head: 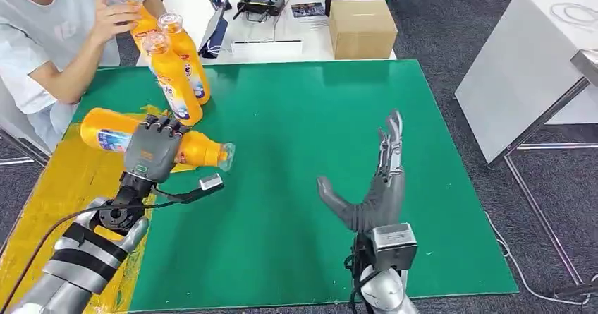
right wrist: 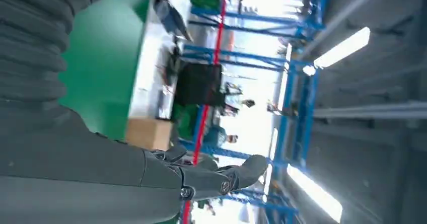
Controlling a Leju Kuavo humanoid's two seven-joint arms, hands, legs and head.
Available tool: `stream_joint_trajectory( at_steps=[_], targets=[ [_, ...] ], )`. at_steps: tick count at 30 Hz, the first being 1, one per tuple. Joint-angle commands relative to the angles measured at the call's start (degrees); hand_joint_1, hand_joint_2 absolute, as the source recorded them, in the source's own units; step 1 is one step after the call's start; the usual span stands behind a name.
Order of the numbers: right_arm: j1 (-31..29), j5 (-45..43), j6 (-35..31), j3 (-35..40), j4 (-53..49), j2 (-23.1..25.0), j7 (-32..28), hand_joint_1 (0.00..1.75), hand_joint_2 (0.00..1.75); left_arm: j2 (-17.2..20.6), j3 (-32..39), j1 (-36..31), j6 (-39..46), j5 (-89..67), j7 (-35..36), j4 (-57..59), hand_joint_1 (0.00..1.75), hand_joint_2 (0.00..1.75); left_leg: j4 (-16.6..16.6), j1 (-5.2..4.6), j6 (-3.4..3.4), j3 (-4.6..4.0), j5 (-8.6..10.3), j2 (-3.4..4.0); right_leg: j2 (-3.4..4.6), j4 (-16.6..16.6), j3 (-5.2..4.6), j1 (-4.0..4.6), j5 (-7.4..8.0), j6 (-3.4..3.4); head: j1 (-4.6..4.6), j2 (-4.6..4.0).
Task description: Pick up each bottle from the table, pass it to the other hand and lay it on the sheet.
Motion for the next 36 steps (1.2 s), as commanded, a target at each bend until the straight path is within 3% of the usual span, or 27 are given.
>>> stream_joint_trajectory(
  at_steps=[1, 5, 8, 11, 13, 29, 30, 31, 32, 36],
  targets=[
    [-0.2, 0.3, 0.5, -3.1, -3.1, -1.8, 0.0, 0.00, 1.75, 0.5, -4.9, -10.9, -7.1, 1.3, -1.5, 18.8, 1.75, 1.75, 0.0, 0.06, 0.00, 0.08, -0.06, -0.13, -0.11, -0.1, 0.17, 0.06, -0.06, -0.02, 0.07, 0.00],
    [-0.2, 0.3, 0.5, -3.1, -3.1, -1.8, 0.0, 0.00, 1.75, 0.5, -4.9, -10.9, -7.1, 1.3, -1.5, 18.8, 1.75, 1.75, 0.0, 0.06, -0.02, 0.15, -0.11, -0.21, -0.17, -0.1, 0.31, 0.07, -0.11, -0.06, 0.04, 0.00],
    [-0.3, 1.2, 1.4, -3.5, -3.4, -1.7, 0.0, 0.00, 1.75, -0.8, -4.8, -17.2, -14.6, 3.4, -2.0, 31.6, 1.75, 1.75, 0.1, 0.07, -0.03, 0.06, -0.09, -0.19, -0.15, -0.1, 0.21, 0.08, -0.09, -0.06, 0.02, 0.00],
    [-0.9, 1.5, 1.8, -3.2, -2.4, -2.1, 0.3, 0.00, 1.75, -2.8, -1.2, -23.0, -23.5, 10.4, -7.0, 44.4, 1.75, 1.75, 0.1, 0.06, -0.03, 0.00, -0.03, -0.24, -0.20, 0.0, 0.14, 0.07, -0.06, -0.05, 0.07, 0.00],
    [-1.5, 1.8, 2.1, -3.0, -1.1, -2.4, 0.2, 0.00, 1.75, -2.7, 0.2, -24.1, -25.6, 12.8, -8.0, 47.4, 1.75, 1.75, 0.0, 0.07, -0.02, -0.03, -0.03, -0.06, -0.04, 0.0, 0.05, 0.09, 0.00, -0.05, 0.04, 0.00],
    [-3.7, 0.6, 5.0, -0.8, 2.3, -3.1, 0.8, 0.00, 1.75, -3.4, 10.1, -18.2, -23.1, 24.8, -9.2, 49.2, 1.75, 1.75, 0.0, 0.06, -0.02, 0.03, -0.05, 0.00, 0.02, -0.1, 0.14, 0.10, -0.02, -0.03, 0.04, 0.00],
    [-3.8, 0.6, 5.3, -0.7, 2.5, -3.3, 0.9, 0.00, 1.75, -3.7, 10.0, -17.6, -22.0, 24.6, -8.8, 49.1, 0.51, 1.75, 0.0, 0.10, -0.03, 0.14, -0.10, 0.01, 0.05, -0.1, 0.26, 0.14, -0.04, -0.05, 0.04, 0.00],
    [-4.1, 0.7, 5.9, -0.4, 2.8, -3.4, 1.0, 0.00, 1.75, -4.3, 10.5, -16.8, -20.0, 25.0, -8.5, 49.0, 0.21, 1.75, 0.0, 0.07, -0.02, 0.09, -0.07, -0.02, 0.02, -0.1, 0.21, 0.12, -0.03, -0.03, 0.04, 0.00],
    [-4.3, 0.9, 6.1, -0.3, 3.0, -3.4, 1.0, 0.00, 1.75, -4.7, 11.0, -16.2, -18.8, 25.4, -8.6, 49.1, 0.02, 1.75, -0.1, 0.04, -0.02, 0.06, -0.05, -0.02, 0.01, -0.1, 0.17, 0.09, -0.02, -0.02, 0.02, 0.00],
    [-4.7, 1.2, 6.8, 0.3, 3.6, -3.4, 1.3, 0.00, 1.75, -5.3, 11.7, -14.9, -15.9, 26.0, -8.8, 48.9, 0.00, 1.75, -0.1, 0.00, -0.01, 0.06, -0.04, -0.03, 0.01, -0.1, 0.17, 0.05, -0.01, -0.01, 0.04, 0.00]
  ],
)
